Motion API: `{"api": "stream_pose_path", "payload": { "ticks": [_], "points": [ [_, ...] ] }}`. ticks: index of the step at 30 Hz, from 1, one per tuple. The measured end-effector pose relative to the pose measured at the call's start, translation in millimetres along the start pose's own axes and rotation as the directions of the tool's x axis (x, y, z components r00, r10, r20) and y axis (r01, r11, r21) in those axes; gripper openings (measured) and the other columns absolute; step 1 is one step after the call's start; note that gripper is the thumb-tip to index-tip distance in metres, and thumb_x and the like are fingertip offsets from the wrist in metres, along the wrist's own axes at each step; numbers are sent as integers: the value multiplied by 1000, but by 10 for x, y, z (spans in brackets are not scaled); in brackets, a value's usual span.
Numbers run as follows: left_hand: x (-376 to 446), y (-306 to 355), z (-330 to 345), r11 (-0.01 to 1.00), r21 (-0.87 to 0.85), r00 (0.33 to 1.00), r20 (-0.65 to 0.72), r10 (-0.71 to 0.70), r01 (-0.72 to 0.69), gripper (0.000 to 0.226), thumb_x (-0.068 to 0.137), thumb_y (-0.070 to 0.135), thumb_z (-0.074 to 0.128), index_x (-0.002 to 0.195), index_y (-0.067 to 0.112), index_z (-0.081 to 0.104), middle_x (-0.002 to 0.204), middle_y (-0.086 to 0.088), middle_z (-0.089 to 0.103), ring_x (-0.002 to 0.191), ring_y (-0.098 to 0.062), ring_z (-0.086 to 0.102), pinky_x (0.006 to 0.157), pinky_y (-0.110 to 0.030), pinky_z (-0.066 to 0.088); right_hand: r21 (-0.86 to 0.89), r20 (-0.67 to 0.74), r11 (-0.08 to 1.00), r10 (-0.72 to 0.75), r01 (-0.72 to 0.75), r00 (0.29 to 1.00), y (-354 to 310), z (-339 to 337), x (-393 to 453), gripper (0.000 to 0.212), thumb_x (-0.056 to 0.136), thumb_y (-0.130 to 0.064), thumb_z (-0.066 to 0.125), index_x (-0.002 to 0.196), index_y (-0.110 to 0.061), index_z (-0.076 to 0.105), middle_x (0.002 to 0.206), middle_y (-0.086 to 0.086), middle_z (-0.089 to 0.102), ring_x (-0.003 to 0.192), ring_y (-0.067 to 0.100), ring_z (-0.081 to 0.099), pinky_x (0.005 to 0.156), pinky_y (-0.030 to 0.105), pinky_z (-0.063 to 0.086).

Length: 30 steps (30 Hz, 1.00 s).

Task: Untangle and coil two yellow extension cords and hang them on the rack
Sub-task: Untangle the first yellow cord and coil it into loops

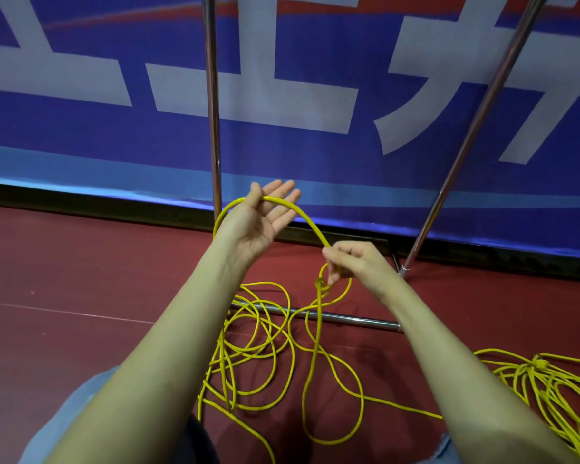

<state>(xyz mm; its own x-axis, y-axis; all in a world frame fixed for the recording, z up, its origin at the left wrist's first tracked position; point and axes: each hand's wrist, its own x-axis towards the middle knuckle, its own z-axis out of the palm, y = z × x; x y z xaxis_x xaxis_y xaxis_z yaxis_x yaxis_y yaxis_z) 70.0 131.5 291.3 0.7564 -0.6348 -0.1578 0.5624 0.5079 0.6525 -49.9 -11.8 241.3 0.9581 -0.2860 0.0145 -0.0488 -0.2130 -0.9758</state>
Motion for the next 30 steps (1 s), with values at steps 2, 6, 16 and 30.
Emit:
{"api": "stream_pose_path", "payload": {
  "ticks": [2,6,16,30],
  "points": [
    [39,0,-37,998,-59,998,-53,35,-38,39,105,29,25,98,6,56,106,-8,67,111,-26,57,71,-35,57,33,53,998,60,-62,997,30,-26,-26,26,91,-14,57,66,-5,54,54,6,53,46,13,54,59,27,46],
    [66,-76,-69,995,-83,995,-84,49,-56,25,103,25,34,99,9,52,112,-9,62,111,-27,59,80,-35,53,273,-13,961,46,-41,999,-38,4,-37,25,96,-9,45,74,-2,55,46,0,44,35,8,32,46,22,36],
    [-73,-155,96,971,-165,983,25,180,-174,13,97,-4,38,96,6,44,89,-14,68,93,-27,68,72,-37,58,238,128,961,115,-143,985,-160,29,-76,50,85,-45,47,62,-2,57,39,8,46,36,19,44,48,25,38],
    [-16,-270,-70,1000,-9,998,-65,-14,14,13,93,-5,47,97,6,43,98,-15,60,82,-27,67,84,-44,54,-11,-21,992,129,-129,991,-141,-19,-129,44,98,-31,46,66,-5,60,34,-1,36,30,8,21,39,17,19]
  ]
}}
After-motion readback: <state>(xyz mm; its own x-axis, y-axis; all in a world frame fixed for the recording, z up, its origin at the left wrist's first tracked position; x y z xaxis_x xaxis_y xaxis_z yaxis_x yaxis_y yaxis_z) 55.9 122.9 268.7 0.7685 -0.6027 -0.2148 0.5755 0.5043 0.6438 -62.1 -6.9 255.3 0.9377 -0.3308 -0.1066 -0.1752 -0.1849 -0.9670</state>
